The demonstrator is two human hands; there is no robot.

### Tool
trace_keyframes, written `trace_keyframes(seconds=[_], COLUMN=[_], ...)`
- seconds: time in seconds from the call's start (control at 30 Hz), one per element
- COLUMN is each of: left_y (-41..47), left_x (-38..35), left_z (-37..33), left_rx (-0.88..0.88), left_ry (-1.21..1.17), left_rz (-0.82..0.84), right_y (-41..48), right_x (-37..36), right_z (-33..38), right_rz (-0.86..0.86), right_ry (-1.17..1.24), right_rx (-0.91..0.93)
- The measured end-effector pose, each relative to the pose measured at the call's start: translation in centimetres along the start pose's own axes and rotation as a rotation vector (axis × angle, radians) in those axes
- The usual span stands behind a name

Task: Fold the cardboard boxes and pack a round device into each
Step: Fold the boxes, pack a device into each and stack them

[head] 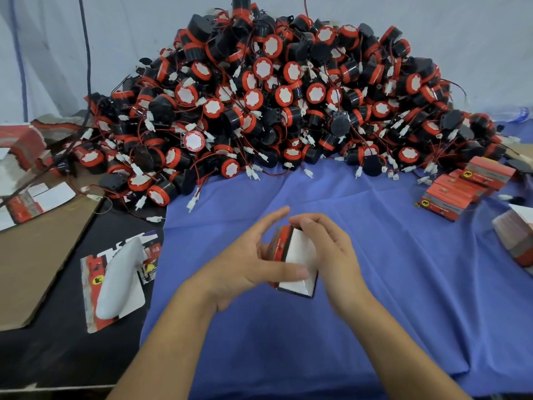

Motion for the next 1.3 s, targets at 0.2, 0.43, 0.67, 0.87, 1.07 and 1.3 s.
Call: trace_keyframes(seconds=[0.2,0.43,0.67,0.87,1.07,1.3], left_y=[0.5,-2.8,-1.5,-0.8,9.2,21.0], left_x=[-1.6,2.7,2.3,8.3,8.7,8.7], left_z=[-1.7,2.4,4.5,1.4,-0.1,-1.0], left_rx=[-0.202,-0.396,-0.247,-0.294,-0.152,-0.106], left_ry=[1.105,0.393,0.080,-0.283,-0.074,0.188], left_rz=[-0.119,-0.672,-0.567,-0.684,-0.548,-0.476], right_y=[0.5,-0.4,-0.7,3.3,11.0,21.9], right_x=[1.4,3.7,3.2,6.8,4.0,3.1], right_z=[-1.8,-5.8,-6.5,-6.4,-7.5,-10.1], right_rz=[0.261,0.263,0.431,0.164,0.095,-0.066], right_ry=[-0.343,-0.537,-0.442,-0.047,0.007,-0.027], right_rx=[-0.093,-0.065,-0.055,-0.284,-0.318,-0.300])
Point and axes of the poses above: each hand's wrist, its own y-axis towards the middle knuckle, its own x-axis out of the back of the hand, z = x × y, the point moved 9 cm from there along y, towards the middle knuckle, and after that the axes turned 2 degrees about -y, right-handed, at the moved point
